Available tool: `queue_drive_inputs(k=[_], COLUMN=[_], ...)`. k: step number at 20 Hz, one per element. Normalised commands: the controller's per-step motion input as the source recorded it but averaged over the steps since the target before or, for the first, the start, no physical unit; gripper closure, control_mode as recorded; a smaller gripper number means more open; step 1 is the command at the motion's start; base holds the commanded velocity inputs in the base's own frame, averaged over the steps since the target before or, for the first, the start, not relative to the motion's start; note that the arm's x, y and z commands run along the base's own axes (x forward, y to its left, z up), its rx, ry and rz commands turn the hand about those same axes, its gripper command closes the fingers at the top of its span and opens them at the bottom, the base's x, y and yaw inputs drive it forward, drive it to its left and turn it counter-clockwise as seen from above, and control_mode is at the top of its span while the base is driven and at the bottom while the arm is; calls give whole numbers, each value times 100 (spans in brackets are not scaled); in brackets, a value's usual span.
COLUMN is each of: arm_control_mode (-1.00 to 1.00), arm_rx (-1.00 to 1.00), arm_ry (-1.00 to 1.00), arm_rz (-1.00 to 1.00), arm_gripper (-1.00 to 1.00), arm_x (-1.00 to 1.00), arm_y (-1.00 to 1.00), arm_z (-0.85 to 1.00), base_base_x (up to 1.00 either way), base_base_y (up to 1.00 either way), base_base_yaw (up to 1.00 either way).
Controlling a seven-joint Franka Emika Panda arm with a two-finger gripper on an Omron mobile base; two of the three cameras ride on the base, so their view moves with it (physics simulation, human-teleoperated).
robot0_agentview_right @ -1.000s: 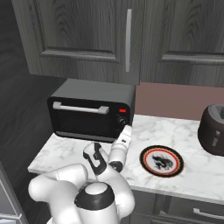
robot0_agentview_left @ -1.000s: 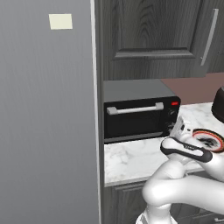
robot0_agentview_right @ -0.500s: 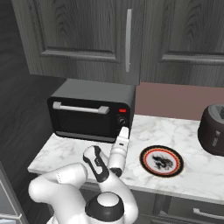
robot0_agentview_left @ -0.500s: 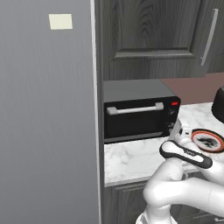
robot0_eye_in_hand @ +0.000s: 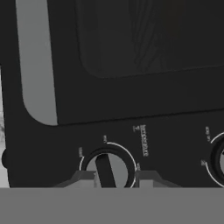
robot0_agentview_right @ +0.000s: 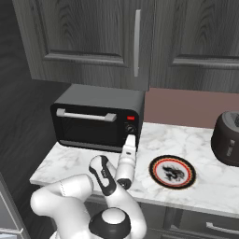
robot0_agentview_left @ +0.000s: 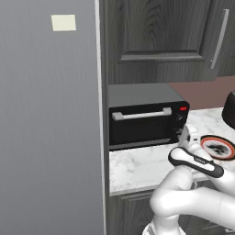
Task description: Pull the toaster oven rack outwards. Pick up the baguette from the plate and place it on the toaster oven rack. Close the toaster oven door fully and set the temperature to the lowest setting.
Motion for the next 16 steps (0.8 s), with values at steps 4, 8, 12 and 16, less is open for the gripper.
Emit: queue_drive_inputs(k=[4, 8, 12, 16], arm_control_mode=[-100, -100, -100, -100], arm_rx=[-17, -19, -20, -19], arm_ry=[0, 0, 0, 0], arm_rz=[0, 0, 0, 0], arm_gripper=[100, 100, 100, 100], arm_x=[0, 0, 0, 0], arm_y=[0, 0, 0, 0], arm_z=[0, -2, -7, -9], base_base_x=[0, 0, 0, 0], base_base_y=[0, 0, 0, 0], base_base_yaw=[0, 0, 0, 0])
